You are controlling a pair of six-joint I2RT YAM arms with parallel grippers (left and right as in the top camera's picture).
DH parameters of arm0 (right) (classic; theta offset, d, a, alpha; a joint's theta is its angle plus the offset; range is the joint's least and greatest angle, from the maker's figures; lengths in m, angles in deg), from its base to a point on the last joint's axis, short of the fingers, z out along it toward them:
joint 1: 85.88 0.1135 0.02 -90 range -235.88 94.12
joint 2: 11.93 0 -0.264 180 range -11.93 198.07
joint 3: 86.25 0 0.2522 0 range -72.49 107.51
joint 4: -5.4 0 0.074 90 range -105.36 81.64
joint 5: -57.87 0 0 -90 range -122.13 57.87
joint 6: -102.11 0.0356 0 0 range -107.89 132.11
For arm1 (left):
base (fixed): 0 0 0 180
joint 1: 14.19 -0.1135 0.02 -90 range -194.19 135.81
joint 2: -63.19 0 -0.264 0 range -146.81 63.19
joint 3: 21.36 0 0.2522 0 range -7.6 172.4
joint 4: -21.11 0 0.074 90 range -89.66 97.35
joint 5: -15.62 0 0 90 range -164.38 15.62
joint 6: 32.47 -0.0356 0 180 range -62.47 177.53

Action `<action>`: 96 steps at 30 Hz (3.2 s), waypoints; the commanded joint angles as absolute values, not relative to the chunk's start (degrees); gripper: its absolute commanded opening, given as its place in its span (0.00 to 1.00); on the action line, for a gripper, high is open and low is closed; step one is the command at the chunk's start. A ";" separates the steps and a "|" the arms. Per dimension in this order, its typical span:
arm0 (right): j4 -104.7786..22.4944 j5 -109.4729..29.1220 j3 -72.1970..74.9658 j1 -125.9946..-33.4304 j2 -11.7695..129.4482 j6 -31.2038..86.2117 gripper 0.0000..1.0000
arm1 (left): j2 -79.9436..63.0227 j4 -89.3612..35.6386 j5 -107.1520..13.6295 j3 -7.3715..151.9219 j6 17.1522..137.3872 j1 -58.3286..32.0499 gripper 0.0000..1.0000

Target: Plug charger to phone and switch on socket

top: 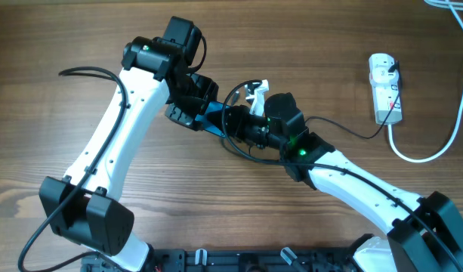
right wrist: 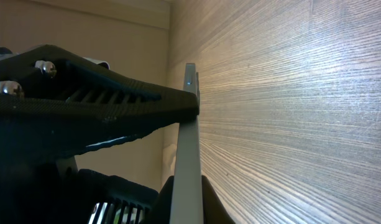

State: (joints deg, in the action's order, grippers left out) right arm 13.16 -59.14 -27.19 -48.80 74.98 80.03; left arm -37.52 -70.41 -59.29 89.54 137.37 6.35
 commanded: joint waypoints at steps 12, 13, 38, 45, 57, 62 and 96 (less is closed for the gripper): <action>14.82 -62.22 -26.01 -49.21 74.11 83.17 0.04 | -36.84 -70.15 -56.86 90.24 137.76 6.81 1.00; 14.76 -62.46 -26.01 -49.56 74.11 83.17 0.04 | -36.84 -69.80 -56.86 90.24 137.47 6.65 1.00; -24.50 -66.83 -31.00 -78.30 38.81 65.99 0.04 | -36.78 -57.71 -33.65 90.24 93.78 -2.86 0.90; 0.68 -64.82 -47.91 -77.47 34.98 84.29 0.04 | -36.80 -57.52 -33.25 90.24 93.78 -2.79 0.90; 24.07 -36.75 -48.61 -63.86 48.73 104.13 0.04 | -36.97 -31.53 -6.52 78.35 82.05 -2.79 0.87; 34.14 -36.41 -47.43 -63.79 54.98 109.84 0.04 | -36.99 -23.38 -4.77 73.00 82.68 -2.79 0.82; 40.00 -33.04 -39.41 -56.03 65.56 115.81 0.05 | -36.99 -8.71 -20.29 72.97 113.76 4.71 0.34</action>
State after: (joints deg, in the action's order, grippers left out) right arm 38.93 -34.35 -41.47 -56.23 65.54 113.49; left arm -37.41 -8.91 -18.89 73.00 113.65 4.18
